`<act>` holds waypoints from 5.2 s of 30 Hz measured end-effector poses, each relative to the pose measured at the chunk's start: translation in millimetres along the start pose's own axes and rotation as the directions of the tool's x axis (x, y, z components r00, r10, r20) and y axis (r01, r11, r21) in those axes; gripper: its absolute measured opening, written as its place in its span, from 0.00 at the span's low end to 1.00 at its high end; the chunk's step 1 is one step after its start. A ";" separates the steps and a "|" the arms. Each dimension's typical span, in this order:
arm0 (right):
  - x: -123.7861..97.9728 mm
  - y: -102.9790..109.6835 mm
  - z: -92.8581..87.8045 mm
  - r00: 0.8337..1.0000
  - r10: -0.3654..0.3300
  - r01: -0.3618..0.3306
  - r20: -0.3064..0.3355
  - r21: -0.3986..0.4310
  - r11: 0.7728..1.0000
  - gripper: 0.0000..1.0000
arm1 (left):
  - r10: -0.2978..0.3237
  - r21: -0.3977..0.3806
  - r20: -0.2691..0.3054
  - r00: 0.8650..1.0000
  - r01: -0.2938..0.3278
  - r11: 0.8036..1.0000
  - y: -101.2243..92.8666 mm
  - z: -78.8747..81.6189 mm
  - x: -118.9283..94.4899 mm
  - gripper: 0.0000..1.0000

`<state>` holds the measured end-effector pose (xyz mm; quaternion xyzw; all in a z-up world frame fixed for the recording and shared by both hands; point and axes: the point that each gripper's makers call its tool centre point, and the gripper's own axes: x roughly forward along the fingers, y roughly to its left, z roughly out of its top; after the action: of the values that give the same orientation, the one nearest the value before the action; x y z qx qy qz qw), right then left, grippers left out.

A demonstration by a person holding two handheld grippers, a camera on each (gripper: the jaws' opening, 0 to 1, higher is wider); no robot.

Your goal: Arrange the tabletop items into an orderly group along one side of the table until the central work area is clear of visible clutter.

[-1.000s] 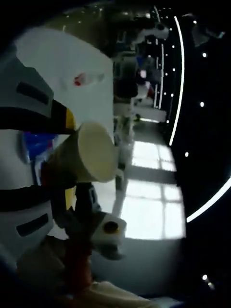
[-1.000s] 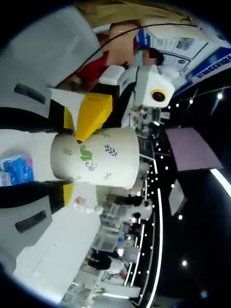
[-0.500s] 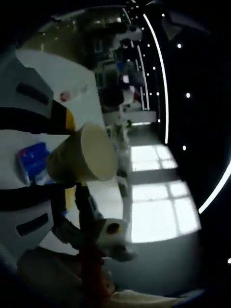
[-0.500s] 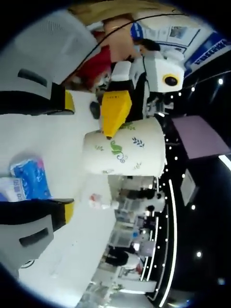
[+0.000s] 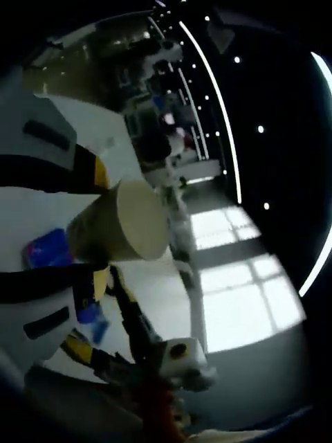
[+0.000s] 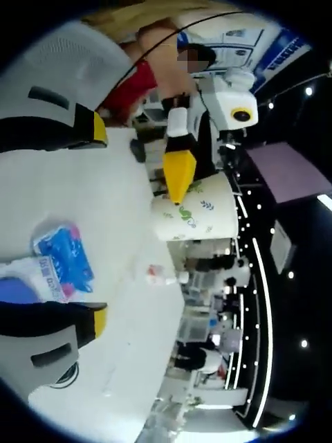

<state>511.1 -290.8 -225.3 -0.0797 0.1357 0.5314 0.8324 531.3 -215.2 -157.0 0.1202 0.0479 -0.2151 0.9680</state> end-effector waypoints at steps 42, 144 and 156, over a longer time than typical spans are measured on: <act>-18.2 -55.1 -71.5 0.980 -0.147 0.178 -0.136 0.254 0.951 0.99 | 0.029 0.015 -0.113 0.993 -0.027 1.000 73.1 -101.2 164.6 0.37; -44.0 -84.2 -55.7 0.962 -0.261 0.272 -0.078 0.340 0.900 0.97 | -0.109 -0.103 -0.152 0.982 0.094 0.990 32.1 -123.6 130.3 0.99; -53.8 -95.8 -38.6 0.961 -0.270 0.273 -0.052 0.313 0.910 0.92 | -0.211 -0.066 -0.134 0.968 0.204 0.977 1.9 -97.2 94.2 1.00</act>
<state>571.1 -388.4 -246.4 0.0349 0.2102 0.3814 0.8995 613.2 -227.0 -264.2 0.1044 0.1336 -0.3048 0.9372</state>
